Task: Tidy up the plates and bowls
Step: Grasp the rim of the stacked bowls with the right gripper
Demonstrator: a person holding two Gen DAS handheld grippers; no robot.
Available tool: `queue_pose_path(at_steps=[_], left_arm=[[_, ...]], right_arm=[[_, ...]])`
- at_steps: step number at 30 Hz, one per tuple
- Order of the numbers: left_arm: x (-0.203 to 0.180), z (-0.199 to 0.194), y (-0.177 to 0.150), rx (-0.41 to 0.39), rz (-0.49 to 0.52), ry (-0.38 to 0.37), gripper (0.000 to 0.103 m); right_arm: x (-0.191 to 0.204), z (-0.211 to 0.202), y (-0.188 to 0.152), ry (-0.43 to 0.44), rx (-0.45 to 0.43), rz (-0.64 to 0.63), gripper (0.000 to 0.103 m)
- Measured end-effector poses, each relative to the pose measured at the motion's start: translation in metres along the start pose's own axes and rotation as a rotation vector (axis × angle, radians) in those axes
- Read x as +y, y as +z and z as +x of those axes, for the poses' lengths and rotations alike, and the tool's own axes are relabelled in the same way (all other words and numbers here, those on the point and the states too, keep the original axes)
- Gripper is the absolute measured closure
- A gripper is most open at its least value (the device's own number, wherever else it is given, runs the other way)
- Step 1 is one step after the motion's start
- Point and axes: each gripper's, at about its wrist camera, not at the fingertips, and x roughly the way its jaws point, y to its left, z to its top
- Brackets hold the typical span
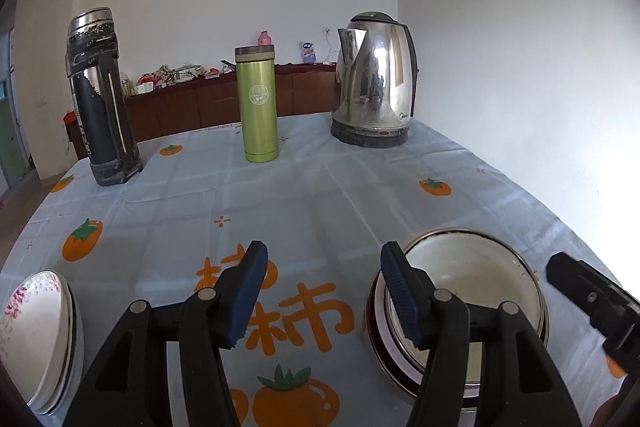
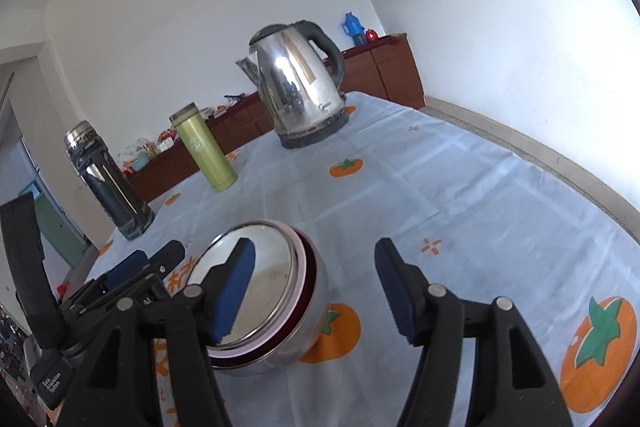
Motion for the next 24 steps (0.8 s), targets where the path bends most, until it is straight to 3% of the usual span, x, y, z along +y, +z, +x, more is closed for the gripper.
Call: queue_pose_path(at_steps=[24], left_arm=[[-0.0056, 0.007, -0.0048, 0.027, 0.01, -0.021, 0.042]], right_arm=[[0.0015, 0.01, -0.006, -0.018, 0.043, 0.0, 0.039]])
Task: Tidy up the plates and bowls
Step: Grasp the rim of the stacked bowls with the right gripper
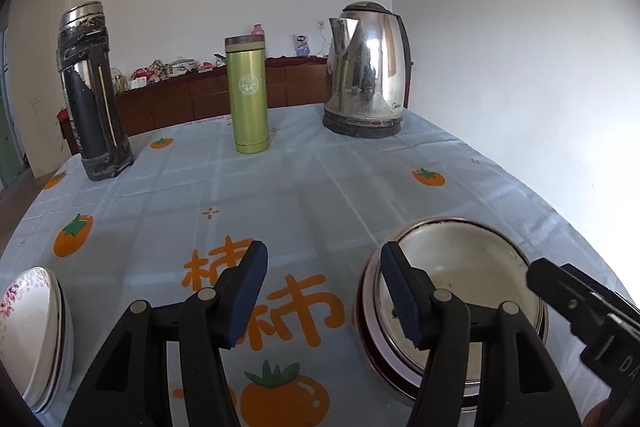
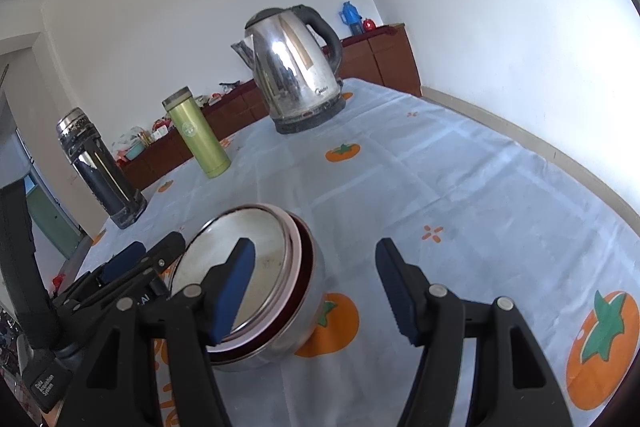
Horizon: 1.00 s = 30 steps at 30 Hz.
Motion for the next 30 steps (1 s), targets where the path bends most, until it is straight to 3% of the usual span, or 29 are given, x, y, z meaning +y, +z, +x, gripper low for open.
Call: queue_pose_path(at_steps=[13, 21, 30], left_arm=[[-0.007, 0.005, -0.004, 0.005, 0.034, 0.013, 0.041], [-0.005, 0.013, -0.005, 0.034, 0.001, -0.007, 0.042], [-0.001, 0.023, -0.008, 0.088, -0.031, -0.036, 0.045]], right_arm=[[0.01, 0.014, -0.007, -0.037, 0.046, -0.039, 0.039], [0.009, 0.019, -0.009, -0.028, 0.067, -0.03, 0.04], [0.016, 0.023, -0.012, -0.01, 0.085, -0.047, 0.057]])
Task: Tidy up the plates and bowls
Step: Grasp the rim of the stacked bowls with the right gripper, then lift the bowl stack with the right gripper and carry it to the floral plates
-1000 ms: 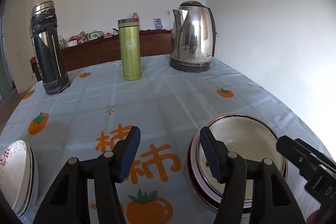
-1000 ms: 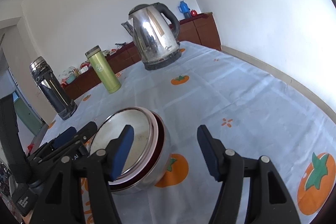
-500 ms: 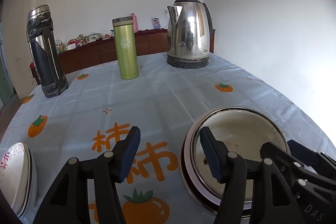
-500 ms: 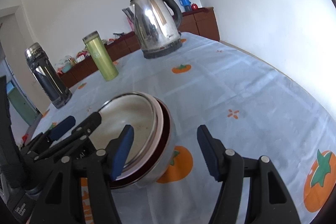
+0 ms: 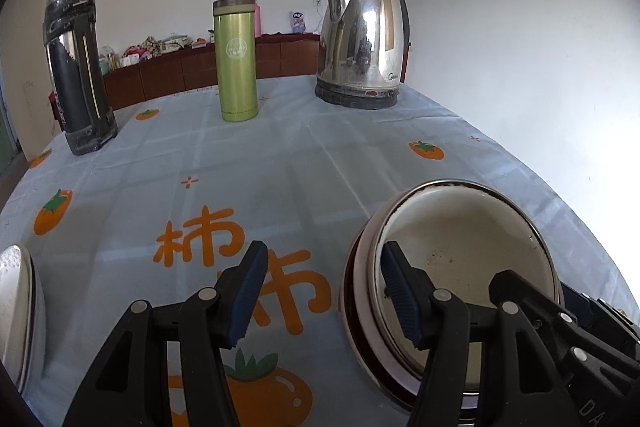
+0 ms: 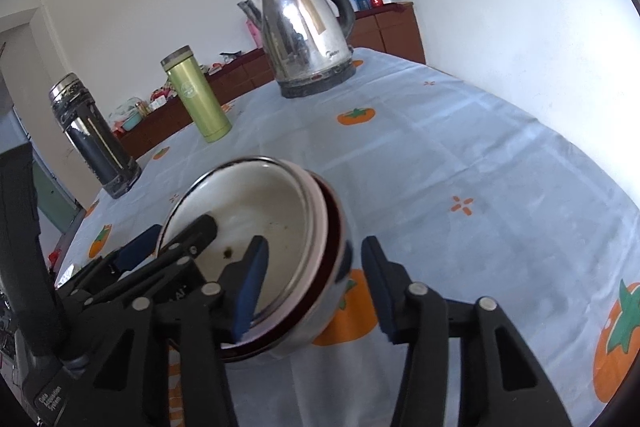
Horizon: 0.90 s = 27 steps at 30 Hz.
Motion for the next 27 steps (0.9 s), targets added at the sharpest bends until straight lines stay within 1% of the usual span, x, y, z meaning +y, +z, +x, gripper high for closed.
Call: queue_pose_path(at_steps=[3, 4, 5, 6, 7, 9, 15, 19, 22, 27], left_arm=[[-0.003, -0.001, -0.001, 0.003, -0.003, -0.025, 0.058], [-0.004, -0.001, -0.001, 0.003, 0.0, -0.032, 0.064], [-0.006, -0.001, -0.001, 0.003, 0.002, -0.041, 0.068], [-0.008, -0.002, -0.001, 0.002, 0.006, -0.053, 0.076], [-0.01, -0.003, -0.002, 0.001, 0.01, -0.058, 0.08], [-0.013, -0.004, -0.003, -0.003, 0.019, -0.045, 0.08], [-0.012, -0.006, -0.004, -0.007, 0.009, -0.049, 0.08], [-0.012, -0.01, -0.005, -0.008, 0.008, -0.04, 0.08], [-0.009, -0.011, -0.006, -0.003, -0.006, -0.04, 0.08], [-0.009, -0.018, -0.008, -0.015, 0.0, -0.017, 0.08]], right_arm=[[0.0, -0.001, -0.001, -0.001, -0.005, 0.004, 0.059], [0.0, -0.001, 0.0, 0.001, -0.006, 0.009, 0.06], [0.0, -0.001, 0.0, 0.001, -0.007, 0.014, 0.061], [-0.001, -0.001, 0.0, 0.002, -0.007, 0.019, 0.061], [-0.001, -0.001, 0.0, 0.003, -0.008, 0.023, 0.062], [-0.001, -0.002, 0.0, -0.001, -0.011, 0.024, 0.064], [0.002, -0.004, -0.001, -0.023, -0.021, 0.014, 0.065], [0.003, -0.006, -0.002, -0.034, -0.029, 0.007, 0.069], [0.005, -0.007, -0.002, -0.034, -0.032, -0.002, 0.07], [0.008, -0.01, -0.003, -0.024, -0.031, -0.013, 0.07]])
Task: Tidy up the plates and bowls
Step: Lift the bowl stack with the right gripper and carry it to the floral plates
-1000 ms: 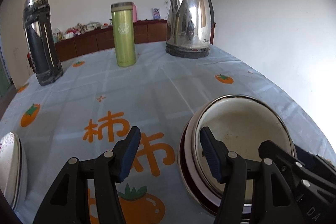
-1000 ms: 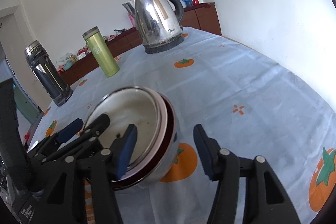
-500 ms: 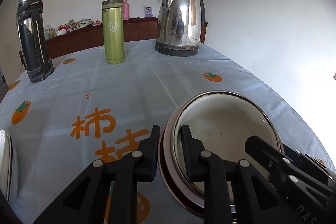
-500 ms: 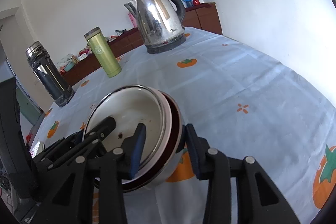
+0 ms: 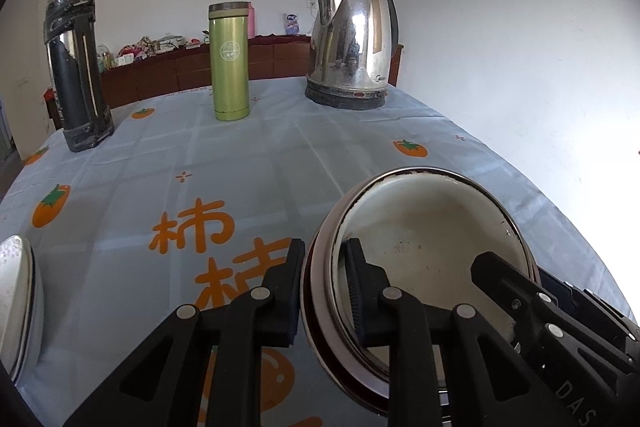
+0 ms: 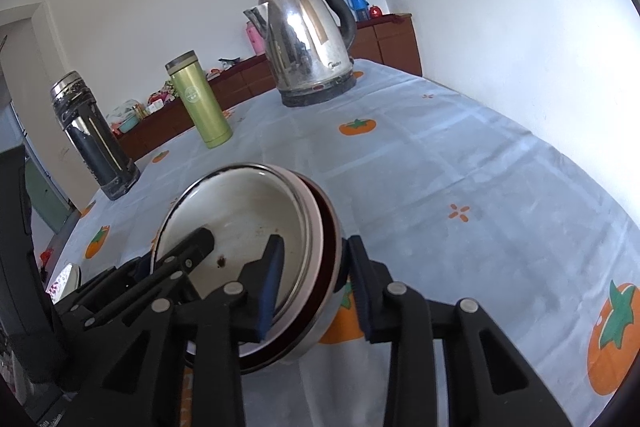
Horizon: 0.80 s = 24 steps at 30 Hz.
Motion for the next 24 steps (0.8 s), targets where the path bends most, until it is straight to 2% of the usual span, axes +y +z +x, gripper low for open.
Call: queue_pose_path(at_steps=[11, 24], left_arm=[[0.006, -0.026, -0.012, -0.035, 0.012, 0.04, 0.08], [0.033, -0.061, -0.028, -0.053, -0.006, 0.079, 0.08]], right_arm=[[0.013, -0.017, -0.01, 0.015, -0.02, -0.025, 0.073], [0.048, -0.035, -0.03, 0.046, -0.019, -0.08, 0.073]])
